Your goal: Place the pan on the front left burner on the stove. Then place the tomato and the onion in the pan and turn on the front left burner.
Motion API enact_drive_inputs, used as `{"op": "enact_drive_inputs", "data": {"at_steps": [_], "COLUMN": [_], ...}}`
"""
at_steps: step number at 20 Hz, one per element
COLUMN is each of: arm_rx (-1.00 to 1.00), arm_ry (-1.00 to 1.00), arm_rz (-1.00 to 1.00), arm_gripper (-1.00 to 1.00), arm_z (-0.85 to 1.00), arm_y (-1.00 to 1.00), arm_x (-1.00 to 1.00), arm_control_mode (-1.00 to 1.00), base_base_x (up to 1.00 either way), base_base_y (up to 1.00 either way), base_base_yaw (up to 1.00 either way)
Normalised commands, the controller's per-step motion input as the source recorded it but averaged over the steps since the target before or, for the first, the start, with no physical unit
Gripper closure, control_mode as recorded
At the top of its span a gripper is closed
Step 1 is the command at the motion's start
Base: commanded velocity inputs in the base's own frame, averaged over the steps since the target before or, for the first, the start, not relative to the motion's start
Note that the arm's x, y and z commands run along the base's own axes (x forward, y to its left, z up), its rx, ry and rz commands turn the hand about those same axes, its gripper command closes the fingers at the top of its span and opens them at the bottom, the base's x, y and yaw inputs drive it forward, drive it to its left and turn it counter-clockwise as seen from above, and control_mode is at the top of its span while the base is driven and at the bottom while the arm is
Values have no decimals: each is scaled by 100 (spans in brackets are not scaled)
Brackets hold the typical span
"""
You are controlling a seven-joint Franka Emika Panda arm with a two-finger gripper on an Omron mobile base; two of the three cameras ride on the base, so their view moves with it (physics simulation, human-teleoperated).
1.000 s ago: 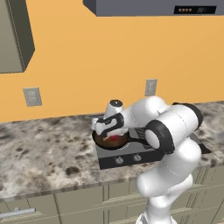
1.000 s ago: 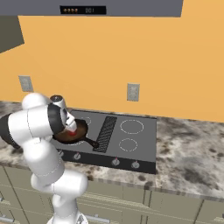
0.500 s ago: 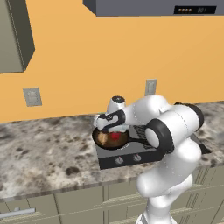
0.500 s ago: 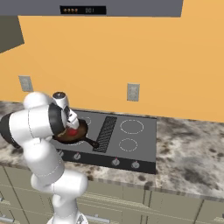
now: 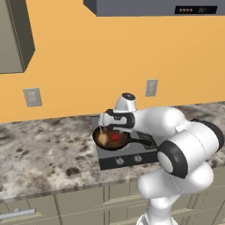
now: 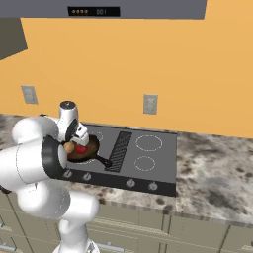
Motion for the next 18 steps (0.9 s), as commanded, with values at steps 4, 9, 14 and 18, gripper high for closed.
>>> {"op": "enact_drive_inputs", "data": {"at_steps": [4, 9, 14, 18], "arm_rx": [0, -2, -6, -14], "arm_ry": [1, 0, 0, 6], "arm_rz": [15, 24, 25, 0], "arm_gripper": [-100, -100, -100, -100], "arm_z": [0, 0, 0, -7], "arm_y": [0, 0, 0, 0], "arm_x": [-13, 0, -8, -17], "arm_control_mode": [-100, -100, -100, -100], "base_base_x": [0, 0, 0, 0], "base_base_y": [0, 0, 0, 0], "base_base_yaw": [0, 0, 0, 0]}}
